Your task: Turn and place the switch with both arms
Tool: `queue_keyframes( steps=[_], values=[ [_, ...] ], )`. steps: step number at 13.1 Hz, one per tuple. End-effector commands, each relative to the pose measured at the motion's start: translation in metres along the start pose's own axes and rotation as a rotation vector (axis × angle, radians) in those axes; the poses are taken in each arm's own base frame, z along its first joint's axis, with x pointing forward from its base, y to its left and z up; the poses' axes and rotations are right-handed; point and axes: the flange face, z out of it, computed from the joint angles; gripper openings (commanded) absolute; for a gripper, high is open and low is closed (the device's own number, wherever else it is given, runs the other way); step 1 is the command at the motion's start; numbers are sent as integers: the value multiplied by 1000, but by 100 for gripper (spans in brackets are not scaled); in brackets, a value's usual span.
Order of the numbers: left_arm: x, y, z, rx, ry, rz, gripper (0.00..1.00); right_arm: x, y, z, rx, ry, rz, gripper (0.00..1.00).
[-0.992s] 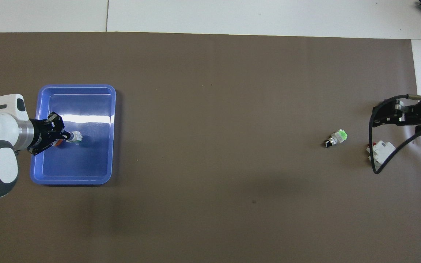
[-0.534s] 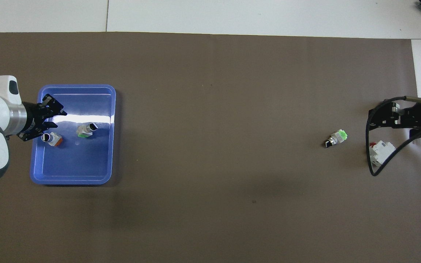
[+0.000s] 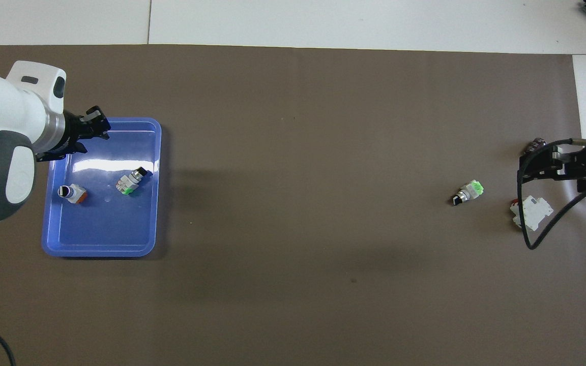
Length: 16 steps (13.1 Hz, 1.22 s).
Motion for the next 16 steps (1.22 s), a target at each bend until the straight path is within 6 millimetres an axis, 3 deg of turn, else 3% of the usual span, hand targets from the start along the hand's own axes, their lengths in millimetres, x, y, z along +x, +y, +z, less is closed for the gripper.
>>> queue_keyframes(
  steps=[1, 4, 9, 11, 12, 16],
  values=[
    [8, 7, -21, 38, -28, 233, 50, -7, 1, -2, 3, 4, -20, 100],
    [19, -4, -51, 31, -48, 418, 50, -6, 1, -1, 5, 8, -20, 100],
    [32, -54, -72, 51, -85, 513, 50, -8, 3, -2, -13, -10, -33, 100],
    [24, -60, -87, 52, -114, 519, 51, -9, 4, -8, -15, -12, -33, 100],
    [19, -58, -99, 34, -120, 520, 54, -8, 4, -8, -16, -4, -50, 100],
    [7, -46, -131, -25, -147, 529, 79, -8, 9, -5, -10, 1, -50, 100]
  ],
)
